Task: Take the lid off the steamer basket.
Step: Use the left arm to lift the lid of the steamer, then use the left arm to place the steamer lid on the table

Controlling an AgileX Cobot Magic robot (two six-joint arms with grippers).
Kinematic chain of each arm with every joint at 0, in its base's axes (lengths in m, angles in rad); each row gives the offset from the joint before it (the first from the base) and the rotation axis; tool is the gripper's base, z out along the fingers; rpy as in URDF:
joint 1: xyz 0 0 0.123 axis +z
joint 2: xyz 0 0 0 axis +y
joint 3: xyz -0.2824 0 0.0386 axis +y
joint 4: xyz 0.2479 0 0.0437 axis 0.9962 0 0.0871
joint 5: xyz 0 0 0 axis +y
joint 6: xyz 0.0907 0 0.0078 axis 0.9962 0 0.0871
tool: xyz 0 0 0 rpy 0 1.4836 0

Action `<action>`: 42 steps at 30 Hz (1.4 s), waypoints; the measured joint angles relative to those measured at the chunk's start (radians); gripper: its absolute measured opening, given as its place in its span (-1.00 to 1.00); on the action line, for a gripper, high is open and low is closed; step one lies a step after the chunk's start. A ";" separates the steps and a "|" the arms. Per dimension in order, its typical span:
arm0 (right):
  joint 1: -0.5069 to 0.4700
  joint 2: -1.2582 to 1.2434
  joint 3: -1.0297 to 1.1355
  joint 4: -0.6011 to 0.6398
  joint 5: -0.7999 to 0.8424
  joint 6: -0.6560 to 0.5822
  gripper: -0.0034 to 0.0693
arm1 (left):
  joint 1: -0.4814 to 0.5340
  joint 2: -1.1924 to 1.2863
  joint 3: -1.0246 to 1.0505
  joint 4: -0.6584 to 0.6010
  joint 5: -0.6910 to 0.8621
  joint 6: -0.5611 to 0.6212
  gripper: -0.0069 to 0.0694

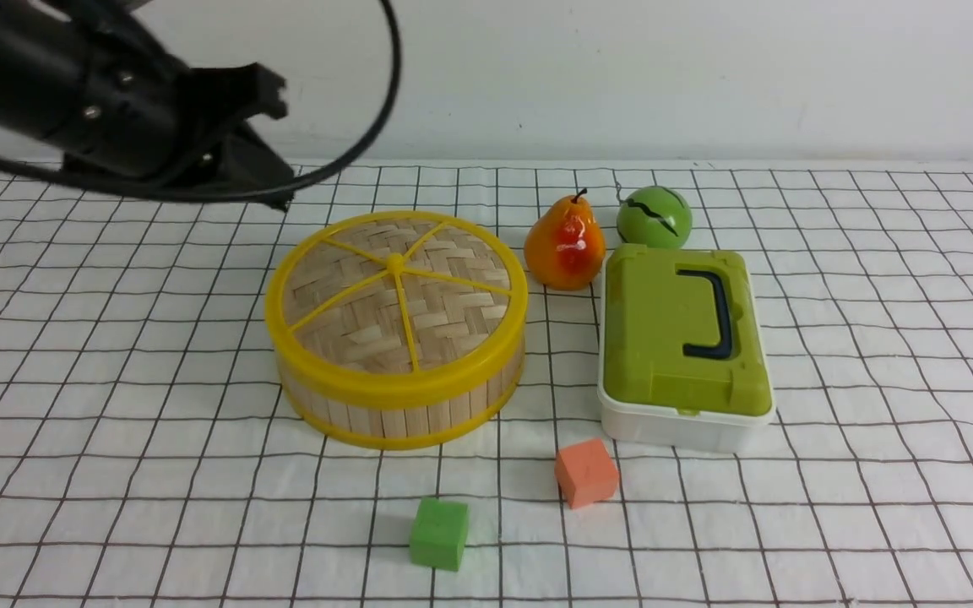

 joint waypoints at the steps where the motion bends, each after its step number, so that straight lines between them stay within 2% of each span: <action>1: 0.000 0.000 0.000 0.000 0.000 0.000 -0.25 | -0.013 0.018 -0.022 0.023 0.004 -0.008 -0.85; 5: 0.000 0.000 0.000 0.000 0.000 0.000 -0.25 | -0.164 0.191 -0.245 0.311 0.070 -0.141 -0.78; 6: 0.000 0.000 0.000 0.000 0.000 0.000 -0.25 | -0.191 0.236 -0.286 0.389 0.089 -0.165 -0.71; 7: 0.000 0.000 0.000 0.000 0.000 0.000 -0.25 | -0.201 0.243 -0.301 0.401 0.092 -0.173 -0.68; 9: 0.000 0.000 0.000 0.000 0.000 0.000 -0.25 | -0.241 0.327 -0.377 0.525 0.119 -0.217 -0.46; 11: 0.000 0.000 0.000 0.000 0.000 0.000 -0.25 | -0.247 0.364 -0.400 0.560 0.122 -0.235 -0.31; 13: 0.000 0.000 0.000 0.000 0.000 0.000 -0.25 | -0.248 0.416 -0.426 0.593 0.122 -0.273 -0.07; 16: 0.000 0.000 0.000 0.000 0.000 0.000 -0.25 | -0.248 0.457 -0.429 0.616 0.114 -0.297 0.07; 18: 0.000 0.000 0.000 0.000 0.000 0.000 -0.25 | -0.248 0.473 -0.430 0.618 0.107 -0.301 0.08; 21: 0.000 0.000 0.000 0.000 0.000 0.000 -0.25 | -0.248 0.503 -0.430 0.618 0.072 -0.305 0.07; 24: 0.000 0.000 0.000 0.000 0.000 0.000 -0.25 | -0.248 0.531 -0.431 0.618 0.037 -0.306 -0.08; 26: 0.000 0.000 0.000 0.000 0.000 0.000 -0.25 | -0.248 0.541 -0.431 0.618 0.032 -0.311 -0.27; 27: 0.000 0.000 0.000 0.000 0.000 0.000 -0.25 | -0.248 0.544 -0.431 0.623 0.032 -0.318 -0.42; 29: 0.000 0.000 0.000 0.000 0.000 0.000 -0.25 | -0.248 0.544 -0.432 0.623 0.029 -0.324 -0.55; 38: 0.000 0.000 0.000 0.000 0.000 0.000 -0.25 | -0.248 0.464 -0.426 0.660 0.034 -0.329 -0.53; 42: 0.000 0.000 0.000 0.000 0.000 0.000 -0.25 | -0.208 0.264 -0.429 0.788 0.028 -0.359 -0.53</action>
